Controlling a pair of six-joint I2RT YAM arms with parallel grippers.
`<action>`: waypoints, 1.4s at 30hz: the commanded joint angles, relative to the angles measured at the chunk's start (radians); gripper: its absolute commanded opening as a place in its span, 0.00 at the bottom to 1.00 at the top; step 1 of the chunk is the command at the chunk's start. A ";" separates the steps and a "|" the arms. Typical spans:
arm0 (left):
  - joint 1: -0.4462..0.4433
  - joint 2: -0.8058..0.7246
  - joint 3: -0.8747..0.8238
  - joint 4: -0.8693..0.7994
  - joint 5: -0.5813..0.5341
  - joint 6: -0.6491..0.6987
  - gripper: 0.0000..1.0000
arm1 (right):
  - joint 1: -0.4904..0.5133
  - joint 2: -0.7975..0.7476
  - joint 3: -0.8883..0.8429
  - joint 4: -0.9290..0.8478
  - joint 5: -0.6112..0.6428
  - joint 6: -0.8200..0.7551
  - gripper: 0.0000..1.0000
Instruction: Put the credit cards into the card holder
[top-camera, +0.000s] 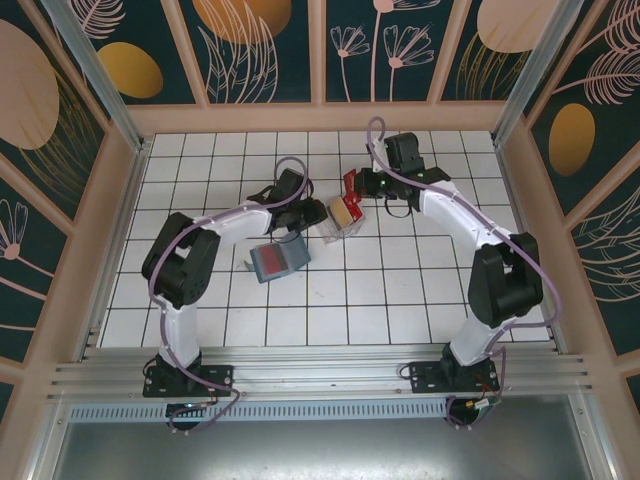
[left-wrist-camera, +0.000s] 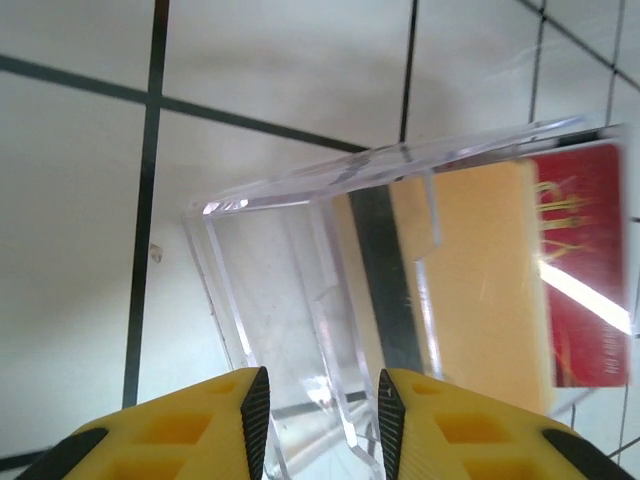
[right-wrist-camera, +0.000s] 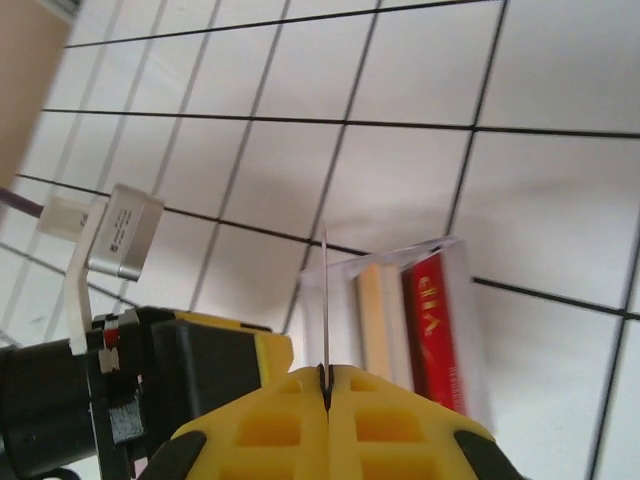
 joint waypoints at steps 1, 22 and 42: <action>0.000 -0.129 -0.047 -0.032 -0.091 0.017 0.37 | 0.006 -0.049 -0.069 0.069 -0.122 0.064 0.05; 0.067 -0.641 -0.639 -0.122 -0.263 -0.054 0.37 | 0.276 0.052 -0.204 0.289 -0.254 0.206 0.06; 0.114 -0.470 -0.721 0.001 -0.217 -0.030 0.21 | 0.321 0.241 -0.148 0.335 -0.235 0.237 0.06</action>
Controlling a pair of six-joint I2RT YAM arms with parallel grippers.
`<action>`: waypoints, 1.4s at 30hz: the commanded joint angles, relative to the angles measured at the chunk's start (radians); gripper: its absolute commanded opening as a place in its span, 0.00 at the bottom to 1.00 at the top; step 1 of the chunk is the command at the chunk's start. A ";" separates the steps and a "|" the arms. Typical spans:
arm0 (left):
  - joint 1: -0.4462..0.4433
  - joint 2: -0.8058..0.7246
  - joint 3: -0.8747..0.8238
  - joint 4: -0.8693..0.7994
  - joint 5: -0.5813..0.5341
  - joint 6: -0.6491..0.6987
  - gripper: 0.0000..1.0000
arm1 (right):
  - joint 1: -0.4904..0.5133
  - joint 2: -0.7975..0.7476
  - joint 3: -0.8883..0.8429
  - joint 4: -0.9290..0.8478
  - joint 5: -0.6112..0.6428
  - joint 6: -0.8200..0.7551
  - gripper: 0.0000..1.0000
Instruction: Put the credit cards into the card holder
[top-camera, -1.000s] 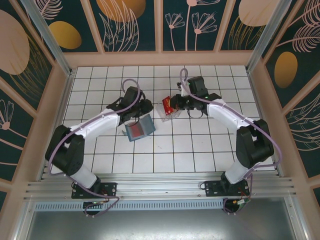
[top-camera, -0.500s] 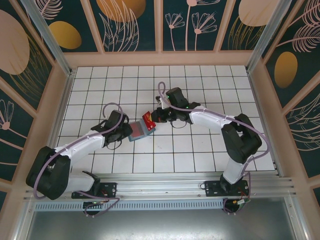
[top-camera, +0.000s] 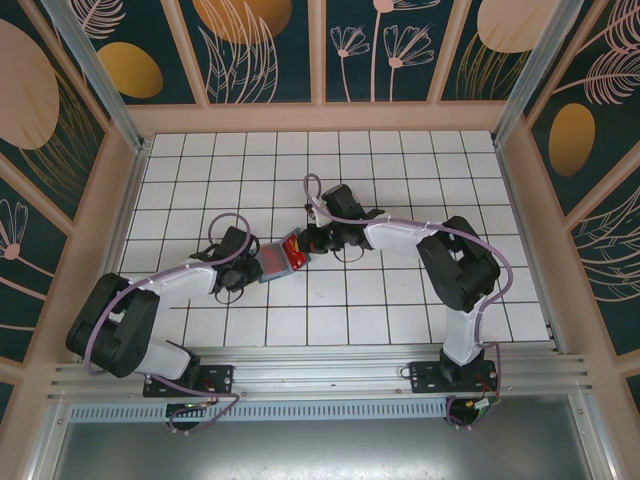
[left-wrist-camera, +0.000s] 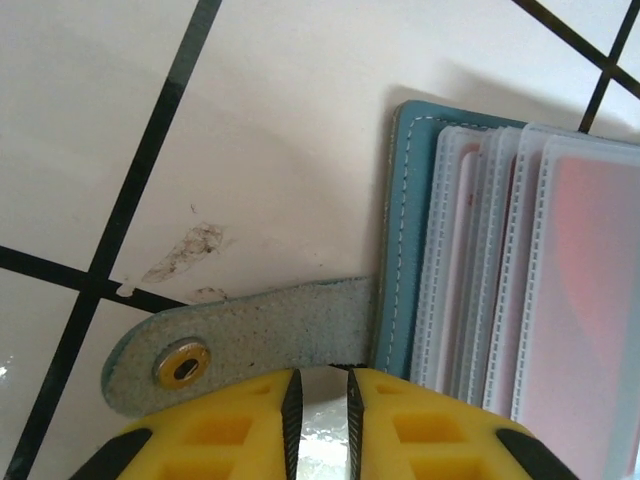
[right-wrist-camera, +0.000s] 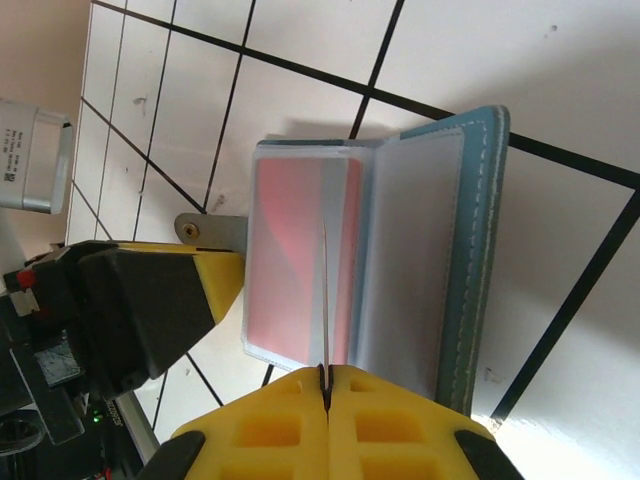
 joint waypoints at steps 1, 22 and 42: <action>0.005 0.046 -0.006 0.053 0.011 0.014 0.21 | 0.009 0.022 0.030 0.042 -0.005 0.017 0.06; 0.004 0.070 -0.003 0.066 0.028 0.019 0.20 | 0.009 0.101 0.075 0.069 -0.042 0.045 0.06; 0.004 0.064 -0.007 0.072 0.037 0.014 0.20 | 0.007 0.117 0.048 0.098 -0.009 0.081 0.06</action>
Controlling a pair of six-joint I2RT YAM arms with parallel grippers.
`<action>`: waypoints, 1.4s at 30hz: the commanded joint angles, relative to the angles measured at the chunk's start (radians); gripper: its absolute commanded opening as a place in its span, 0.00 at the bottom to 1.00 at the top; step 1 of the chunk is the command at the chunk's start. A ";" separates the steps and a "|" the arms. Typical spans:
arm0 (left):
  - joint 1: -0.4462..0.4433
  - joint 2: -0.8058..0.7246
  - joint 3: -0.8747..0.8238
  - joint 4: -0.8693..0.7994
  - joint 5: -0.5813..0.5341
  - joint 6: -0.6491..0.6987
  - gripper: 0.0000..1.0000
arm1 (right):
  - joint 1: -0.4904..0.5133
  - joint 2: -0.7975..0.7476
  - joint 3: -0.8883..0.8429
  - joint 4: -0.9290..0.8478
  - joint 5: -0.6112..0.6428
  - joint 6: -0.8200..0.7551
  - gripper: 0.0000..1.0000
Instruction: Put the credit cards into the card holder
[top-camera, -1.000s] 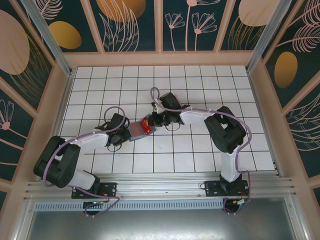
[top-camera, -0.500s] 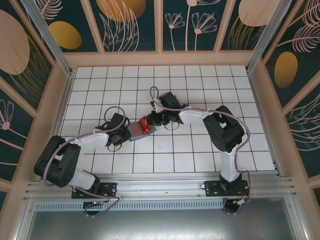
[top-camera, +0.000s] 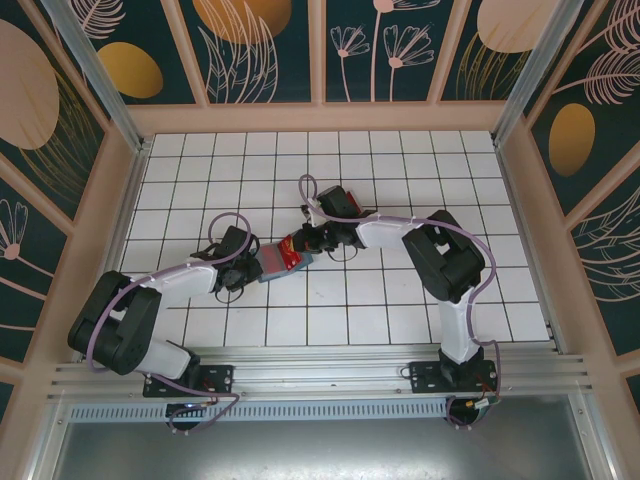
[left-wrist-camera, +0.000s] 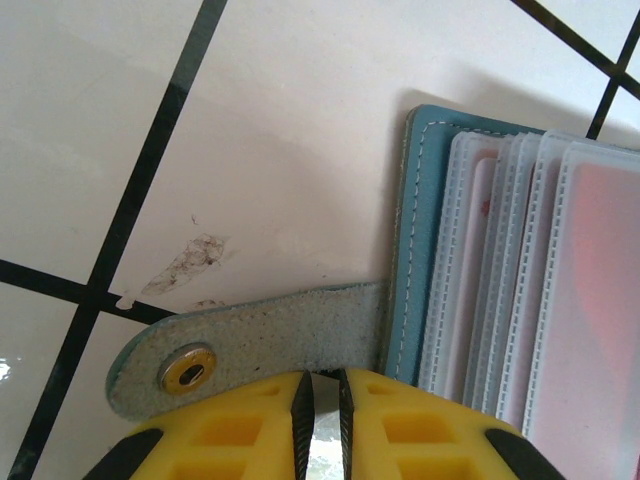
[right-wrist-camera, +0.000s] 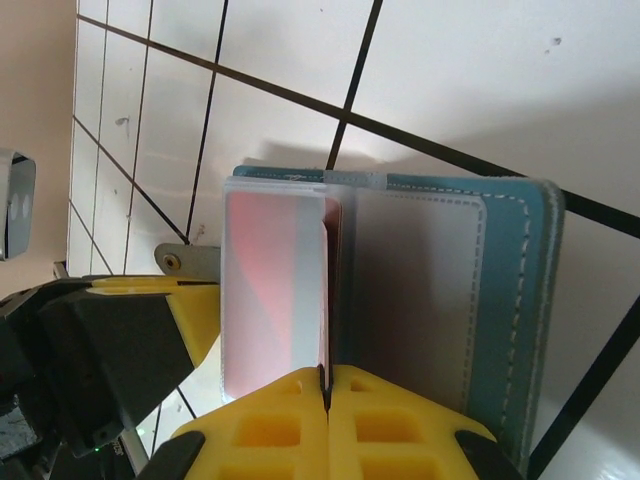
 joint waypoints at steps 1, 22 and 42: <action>0.001 0.048 -0.012 0.064 0.037 0.011 0.20 | 0.007 0.009 -0.008 0.043 0.014 0.031 0.06; 0.000 0.049 -0.019 0.078 0.048 0.006 0.20 | -0.009 -0.019 -0.088 0.121 0.034 0.111 0.06; 0.001 0.047 -0.012 0.079 0.050 0.010 0.20 | -0.016 -0.057 -0.106 0.143 0.016 0.118 0.06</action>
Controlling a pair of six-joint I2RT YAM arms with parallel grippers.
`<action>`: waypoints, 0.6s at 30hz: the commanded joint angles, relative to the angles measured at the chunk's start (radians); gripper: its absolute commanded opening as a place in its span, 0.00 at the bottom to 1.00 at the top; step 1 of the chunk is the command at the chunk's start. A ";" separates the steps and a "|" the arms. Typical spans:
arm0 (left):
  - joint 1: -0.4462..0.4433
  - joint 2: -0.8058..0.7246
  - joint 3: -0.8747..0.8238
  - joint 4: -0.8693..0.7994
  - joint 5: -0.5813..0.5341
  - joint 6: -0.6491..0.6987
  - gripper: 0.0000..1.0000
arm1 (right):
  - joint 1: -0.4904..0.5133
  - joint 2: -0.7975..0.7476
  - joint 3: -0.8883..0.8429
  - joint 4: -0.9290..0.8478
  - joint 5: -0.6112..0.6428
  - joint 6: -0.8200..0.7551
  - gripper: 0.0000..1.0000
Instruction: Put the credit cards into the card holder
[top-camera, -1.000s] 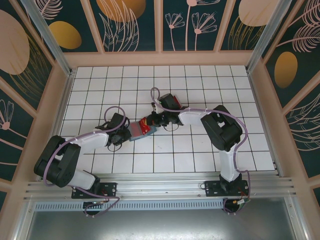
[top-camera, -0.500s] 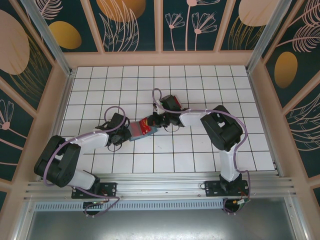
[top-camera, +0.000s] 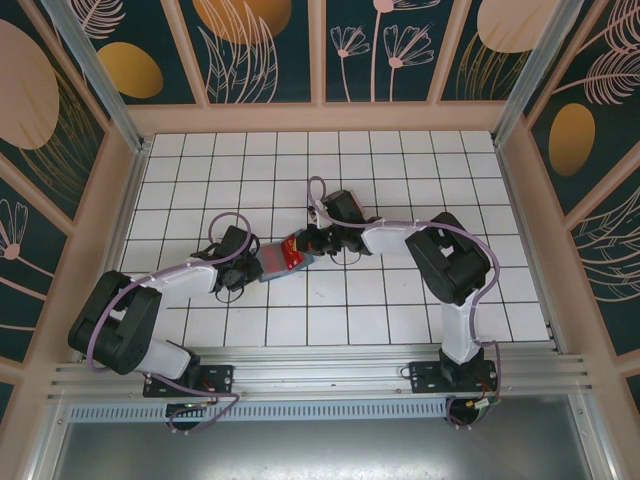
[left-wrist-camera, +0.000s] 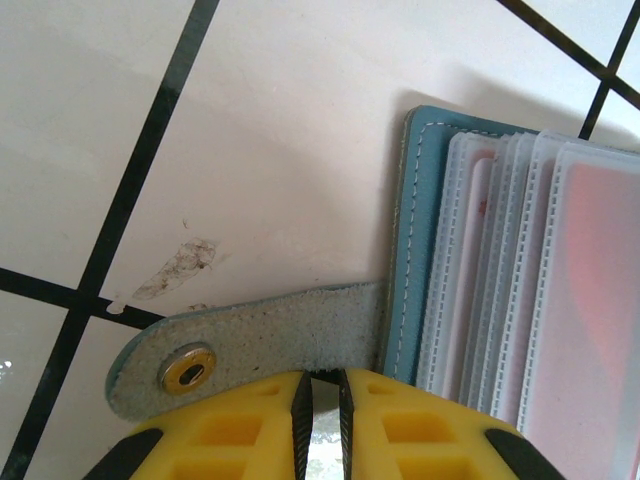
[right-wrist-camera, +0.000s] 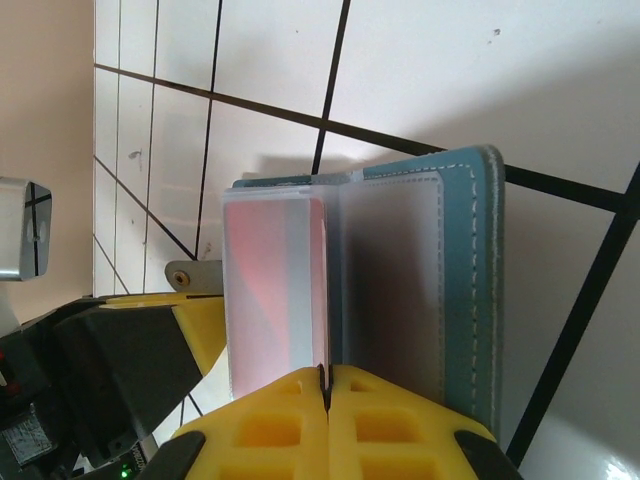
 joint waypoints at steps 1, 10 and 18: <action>0.001 0.045 -0.011 0.070 0.048 0.010 0.20 | -0.007 -0.014 -0.002 0.010 0.002 -0.002 0.06; 0.000 0.045 -0.013 0.071 0.046 0.012 0.20 | -0.001 0.033 0.037 -0.014 -0.025 -0.017 0.06; 0.001 0.051 -0.015 0.075 0.050 0.010 0.20 | 0.001 0.061 0.056 -0.028 -0.047 -0.023 0.06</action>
